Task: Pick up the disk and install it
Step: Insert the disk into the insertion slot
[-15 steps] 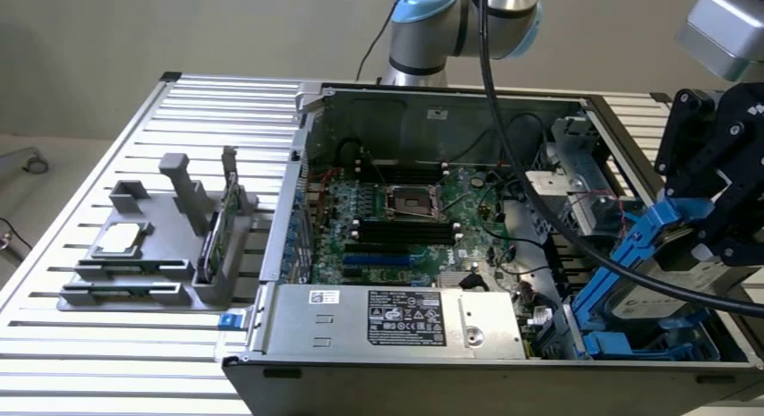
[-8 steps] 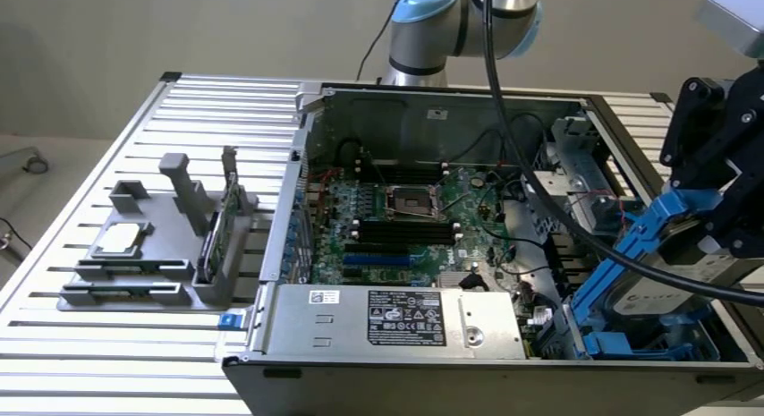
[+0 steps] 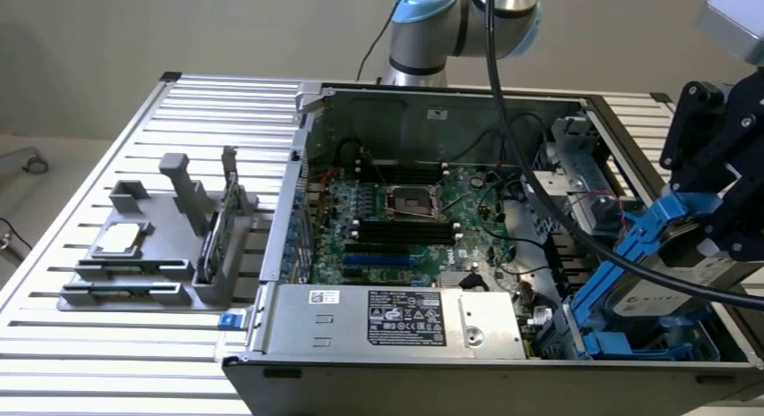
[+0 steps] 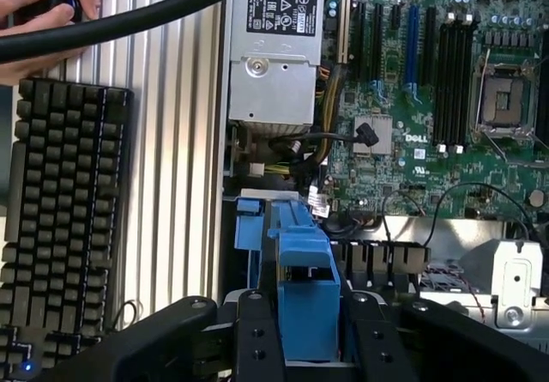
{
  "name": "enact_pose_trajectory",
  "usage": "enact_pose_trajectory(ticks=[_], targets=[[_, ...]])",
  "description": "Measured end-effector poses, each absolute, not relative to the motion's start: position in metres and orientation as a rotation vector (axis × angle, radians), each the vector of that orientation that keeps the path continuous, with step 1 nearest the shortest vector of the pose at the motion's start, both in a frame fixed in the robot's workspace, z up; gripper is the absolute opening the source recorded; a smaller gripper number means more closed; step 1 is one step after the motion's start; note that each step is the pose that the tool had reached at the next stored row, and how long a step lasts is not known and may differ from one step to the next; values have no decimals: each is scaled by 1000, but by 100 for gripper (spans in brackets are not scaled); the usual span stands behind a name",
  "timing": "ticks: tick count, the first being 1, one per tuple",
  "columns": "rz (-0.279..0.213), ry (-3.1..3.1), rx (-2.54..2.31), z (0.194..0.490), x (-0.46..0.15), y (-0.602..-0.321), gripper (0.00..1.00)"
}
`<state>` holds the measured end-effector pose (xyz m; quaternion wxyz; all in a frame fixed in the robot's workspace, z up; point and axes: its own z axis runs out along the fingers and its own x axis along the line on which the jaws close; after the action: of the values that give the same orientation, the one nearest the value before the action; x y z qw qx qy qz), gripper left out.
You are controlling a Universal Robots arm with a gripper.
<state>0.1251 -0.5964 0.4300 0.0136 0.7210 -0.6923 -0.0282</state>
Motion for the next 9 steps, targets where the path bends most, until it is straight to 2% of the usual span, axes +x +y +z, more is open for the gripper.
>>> enact_pose_trajectory(ticks=[9], targets=[[-91,-2155,2244,421,127,-596,33]])
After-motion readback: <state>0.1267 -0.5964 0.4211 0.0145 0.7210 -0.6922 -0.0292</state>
